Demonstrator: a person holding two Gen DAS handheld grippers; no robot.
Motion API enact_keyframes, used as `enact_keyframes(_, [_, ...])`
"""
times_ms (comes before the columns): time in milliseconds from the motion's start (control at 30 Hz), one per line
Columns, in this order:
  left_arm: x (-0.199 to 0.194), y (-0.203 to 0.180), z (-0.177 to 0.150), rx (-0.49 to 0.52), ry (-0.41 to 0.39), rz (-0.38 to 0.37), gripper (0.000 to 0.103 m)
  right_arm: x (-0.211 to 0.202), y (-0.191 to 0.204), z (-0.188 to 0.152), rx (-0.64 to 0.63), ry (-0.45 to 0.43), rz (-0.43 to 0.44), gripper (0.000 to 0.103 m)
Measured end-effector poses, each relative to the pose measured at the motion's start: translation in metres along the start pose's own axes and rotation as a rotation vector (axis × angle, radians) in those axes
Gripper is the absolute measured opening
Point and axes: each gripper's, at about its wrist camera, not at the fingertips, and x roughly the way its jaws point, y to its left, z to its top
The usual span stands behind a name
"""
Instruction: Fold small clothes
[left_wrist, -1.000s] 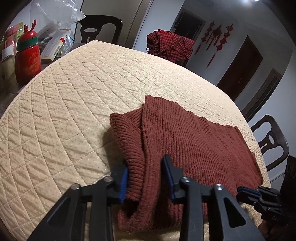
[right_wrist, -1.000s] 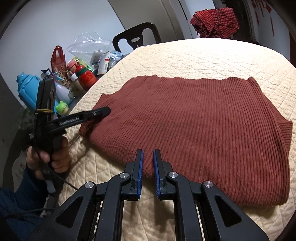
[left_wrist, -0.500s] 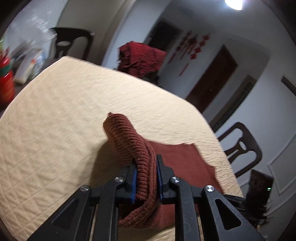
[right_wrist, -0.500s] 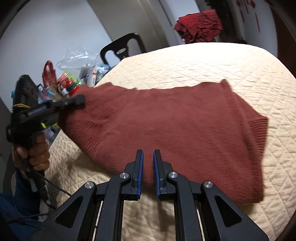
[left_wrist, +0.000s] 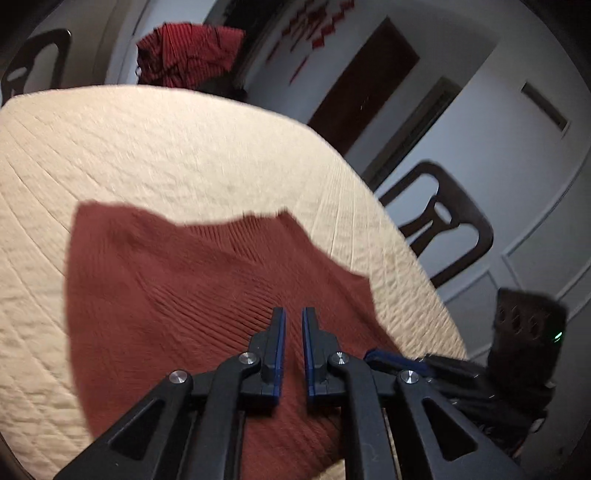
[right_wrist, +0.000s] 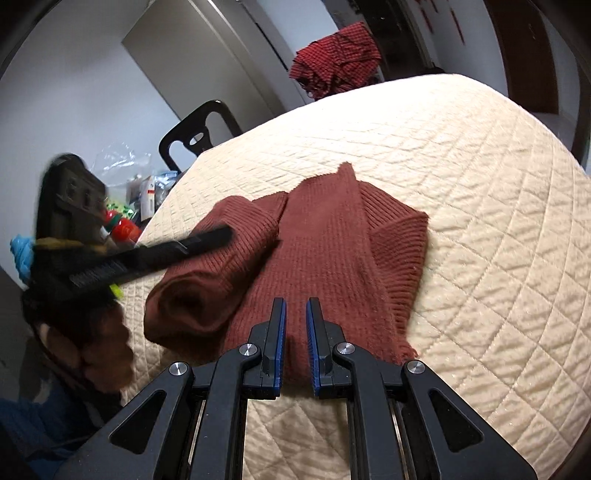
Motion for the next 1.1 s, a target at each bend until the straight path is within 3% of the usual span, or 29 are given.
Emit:
enact_keyframes(67, [-0.008,-0.002,-0.001,-0.009,-0.008,-0.031,0.011,-0.002,-0.002,0.001,0.017,-0.007,0.036,0.015])
enact_keyframes(133, [-0.028,-0.006,0.0,0.013,-0.059,-0.038,0.017,-0.002,-0.002,0.004,0.04,-0.014,0.088,0.033])
enact_keyframes(200, [-0.054,-0.005,0.004,0.039,-0.14,0.003,0.024,0.0,-0.002,0.008,0.075,-0.02,0.159,0.044])
enact_keyframes(300, [-0.074,0.005,0.007,0.045,-0.203,0.096,0.024,0.008,0.002,0.014,0.099,0.0,0.246,0.044])
enact_keyframes(400, [-0.083,0.023,0.002,0.028,-0.21,0.168,0.024,0.028,0.007,0.022,0.116,0.062,0.297,0.044])
enact_keyframes(567, [-0.081,0.041,-0.012,-0.002,-0.19,0.191,0.024,0.06,0.006,0.029,0.173,0.173,0.315,0.044])
enact_keyframes(933, [-0.07,0.053,-0.028,-0.028,-0.175,0.199,0.024,0.082,0.017,0.042,0.153,0.194,0.277,0.044])
enact_keyframes(967, [-0.07,0.052,-0.028,-0.023,-0.175,0.201,0.024,0.083,0.02,0.042,0.137,0.195,0.268,0.042])
enact_keyframes(1033, [-0.068,0.051,-0.028,-0.015,-0.173,0.204,0.024,0.083,0.021,0.042,0.124,0.195,0.26,0.016])
enact_keyframes(1100, [-0.066,0.049,-0.028,-0.012,-0.171,0.203,0.024,0.08,0.018,0.044,0.128,0.184,0.271,0.015])
